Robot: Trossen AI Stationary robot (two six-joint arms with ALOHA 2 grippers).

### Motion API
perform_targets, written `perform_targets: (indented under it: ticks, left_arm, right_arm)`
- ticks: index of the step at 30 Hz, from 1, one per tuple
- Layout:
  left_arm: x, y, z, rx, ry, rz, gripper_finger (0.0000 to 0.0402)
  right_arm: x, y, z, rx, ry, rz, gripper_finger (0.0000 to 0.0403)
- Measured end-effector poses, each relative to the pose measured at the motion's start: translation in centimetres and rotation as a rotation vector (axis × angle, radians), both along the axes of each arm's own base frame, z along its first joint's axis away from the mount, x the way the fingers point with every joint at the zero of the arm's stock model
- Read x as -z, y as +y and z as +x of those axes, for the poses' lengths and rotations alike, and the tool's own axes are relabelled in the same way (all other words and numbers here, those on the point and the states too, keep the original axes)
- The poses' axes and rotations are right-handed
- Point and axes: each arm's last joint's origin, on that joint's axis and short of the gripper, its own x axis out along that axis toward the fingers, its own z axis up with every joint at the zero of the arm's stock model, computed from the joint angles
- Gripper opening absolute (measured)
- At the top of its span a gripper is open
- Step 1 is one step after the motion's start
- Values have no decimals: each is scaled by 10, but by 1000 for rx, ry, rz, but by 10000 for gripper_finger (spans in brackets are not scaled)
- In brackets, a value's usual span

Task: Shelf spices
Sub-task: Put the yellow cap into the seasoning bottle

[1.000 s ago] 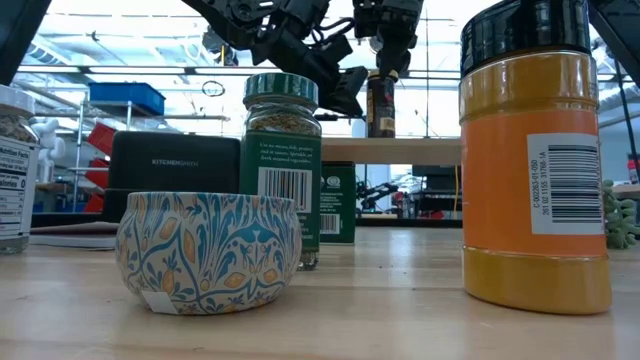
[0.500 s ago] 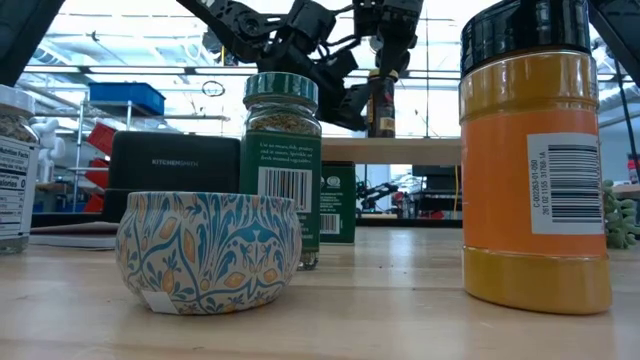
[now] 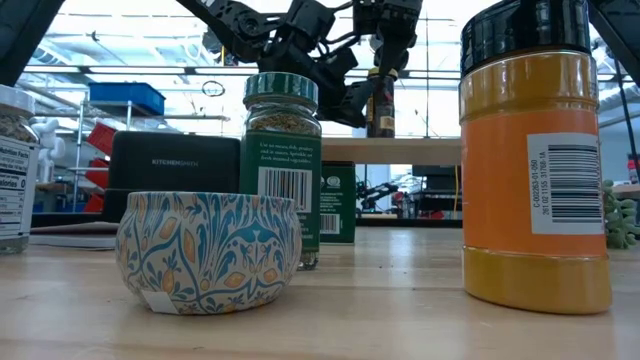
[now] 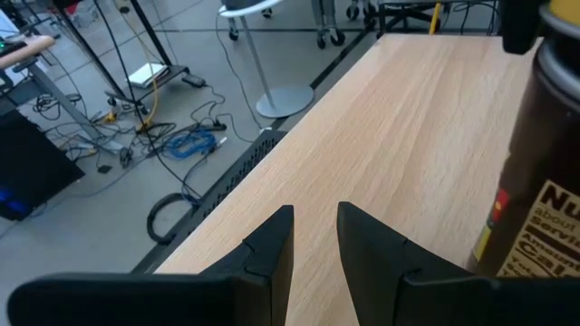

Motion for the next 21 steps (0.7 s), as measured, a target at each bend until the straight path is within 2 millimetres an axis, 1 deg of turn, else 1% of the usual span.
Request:
perform_targets:
  ticks: [8, 15, 21]
  left_arm:
    - [0, 0, 0, -1, -2, -1, 97]
    - [0, 0, 0, -1, -1, -1, 97]
    - [0, 0, 0, -1, -1, -1, 97]
  right_arm:
    - [2, -1, 1, -7, 4, 0, 217]
    - [9, 1, 3, -27, 23, 10, 217]
    - [9, 1, 3, -27, 27, 8, 222]
